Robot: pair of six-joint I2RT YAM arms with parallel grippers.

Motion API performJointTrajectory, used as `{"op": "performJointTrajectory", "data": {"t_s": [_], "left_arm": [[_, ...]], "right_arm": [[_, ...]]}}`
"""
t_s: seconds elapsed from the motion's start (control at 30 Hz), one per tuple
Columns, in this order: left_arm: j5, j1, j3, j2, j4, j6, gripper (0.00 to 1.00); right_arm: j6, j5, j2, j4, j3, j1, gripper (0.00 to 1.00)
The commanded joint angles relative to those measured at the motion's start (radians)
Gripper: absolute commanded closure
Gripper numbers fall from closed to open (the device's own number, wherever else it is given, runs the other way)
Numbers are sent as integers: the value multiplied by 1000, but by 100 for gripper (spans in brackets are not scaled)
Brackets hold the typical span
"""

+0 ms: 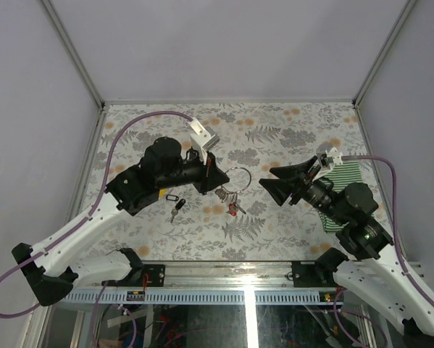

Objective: Put the keys on the keyring

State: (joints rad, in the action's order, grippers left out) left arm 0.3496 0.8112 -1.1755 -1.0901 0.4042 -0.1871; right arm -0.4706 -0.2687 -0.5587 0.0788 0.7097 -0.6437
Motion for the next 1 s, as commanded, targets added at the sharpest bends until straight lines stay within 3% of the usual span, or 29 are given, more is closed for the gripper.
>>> {"op": "performJointTrajectory", "data": {"t_s": [0.0,0.27,0.4,0.5,0.6,0.67,0.77,0.83,0.97], "left_arm": [[-160,-1,-91,-25,133,33,100],[-347,-1,-173,-109,277,35,100],[-327,9,-197,-136,278,9,100],[-311,86,-217,-157,272,14,100],[-453,106,-192,-131,265,12,100],[-535,51,-152,-106,256,4,100],[-416,-50,-119,-111,240,2,100],[-344,13,-109,-126,205,-3,100],[-428,59,-83,-139,192,-7,100]], "right_arm": [[110,108,21,-100,49,-5,34],[124,166,32,-144,34,-5,33],[124,178,38,-155,27,-5,33],[124,177,36,-161,24,-5,33],[124,176,38,-171,26,-5,33],[124,175,42,-178,24,-5,33],[122,168,45,-181,20,-4,33],[119,165,45,-186,20,-5,33],[120,163,48,-196,20,-5,33]]}}
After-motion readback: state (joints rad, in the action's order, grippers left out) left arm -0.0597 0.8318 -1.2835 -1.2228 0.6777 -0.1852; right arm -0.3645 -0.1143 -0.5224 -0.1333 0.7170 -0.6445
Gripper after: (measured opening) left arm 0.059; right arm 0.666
